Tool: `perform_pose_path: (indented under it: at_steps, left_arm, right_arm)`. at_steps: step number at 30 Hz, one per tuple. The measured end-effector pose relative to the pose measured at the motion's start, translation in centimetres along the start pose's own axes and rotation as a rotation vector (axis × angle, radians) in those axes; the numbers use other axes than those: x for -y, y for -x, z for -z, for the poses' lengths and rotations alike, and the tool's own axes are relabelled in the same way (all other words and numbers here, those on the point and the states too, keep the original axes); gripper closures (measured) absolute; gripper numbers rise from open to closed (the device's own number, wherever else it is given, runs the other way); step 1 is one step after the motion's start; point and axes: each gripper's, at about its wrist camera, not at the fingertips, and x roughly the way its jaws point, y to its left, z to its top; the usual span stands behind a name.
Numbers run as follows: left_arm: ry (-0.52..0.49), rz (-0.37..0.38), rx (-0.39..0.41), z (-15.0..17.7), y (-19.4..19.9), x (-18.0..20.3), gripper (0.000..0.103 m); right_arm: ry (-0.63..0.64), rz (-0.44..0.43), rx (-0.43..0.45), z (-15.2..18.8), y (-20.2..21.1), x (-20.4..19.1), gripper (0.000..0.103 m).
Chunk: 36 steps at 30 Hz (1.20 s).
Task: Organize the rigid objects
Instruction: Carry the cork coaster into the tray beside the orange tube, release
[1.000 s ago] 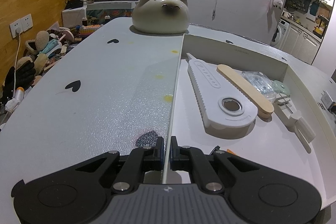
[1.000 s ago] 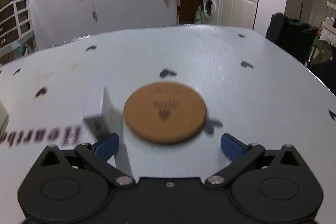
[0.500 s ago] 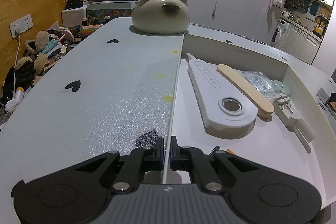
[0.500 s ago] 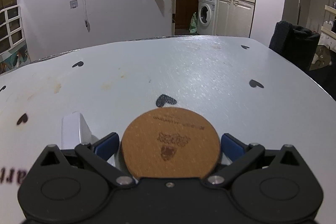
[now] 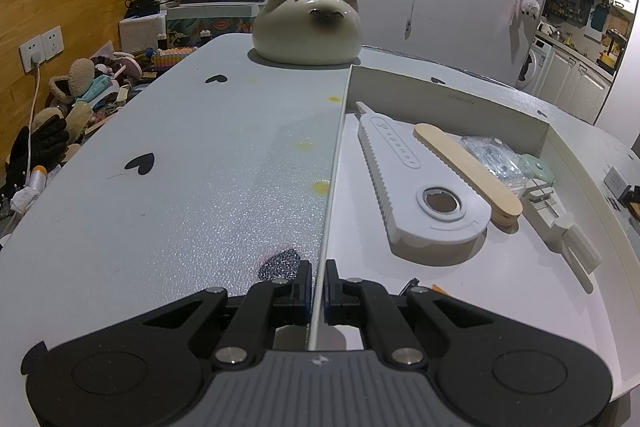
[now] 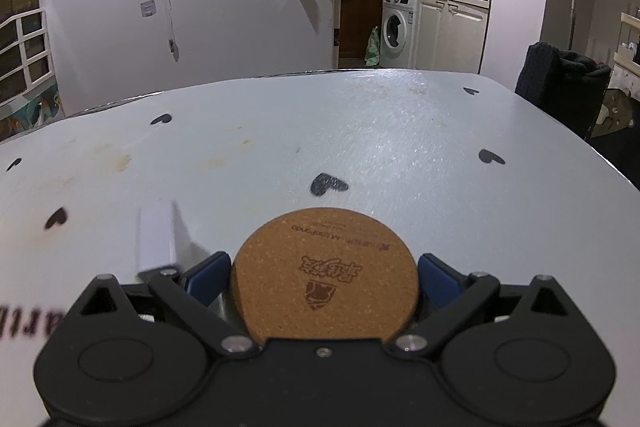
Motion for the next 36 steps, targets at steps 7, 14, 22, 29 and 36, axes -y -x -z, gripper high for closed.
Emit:
perform_pose_path:
  at_steps: [7,14,22,29,36]
  left_arm:
    - [-0.002,-0.001,0.001,0.0,0.0,0.0,0.099]
    - [-0.008,-0.002,0.001,0.0,0.0,0.0,0.099]
    - [-0.01,-0.003,0.002,0.0,0.1,0.0,0.099]
    - [-0.007,-0.003,0.005,0.0,0.0,0.0,0.099]
    - [-0.006,0.0,0.007,0.1,0.0,-0.1,0.099]
  right_arm:
    - [0.027,-0.041,-0.001,2.8,3.6,-1.4,0.003]
    - [0.076,-0.114,0.002,5.9,7.7,-3.6,0.003]
    - [0.095,-0.228,0.061,7.3,12.9,-6.3,0.003]
    - [0.171,-0.468,0.127,6.3,19.0,-11.1,0.003]
    - [0.257,-0.684,0.046,6.7,21.6,-17.4,0.003]
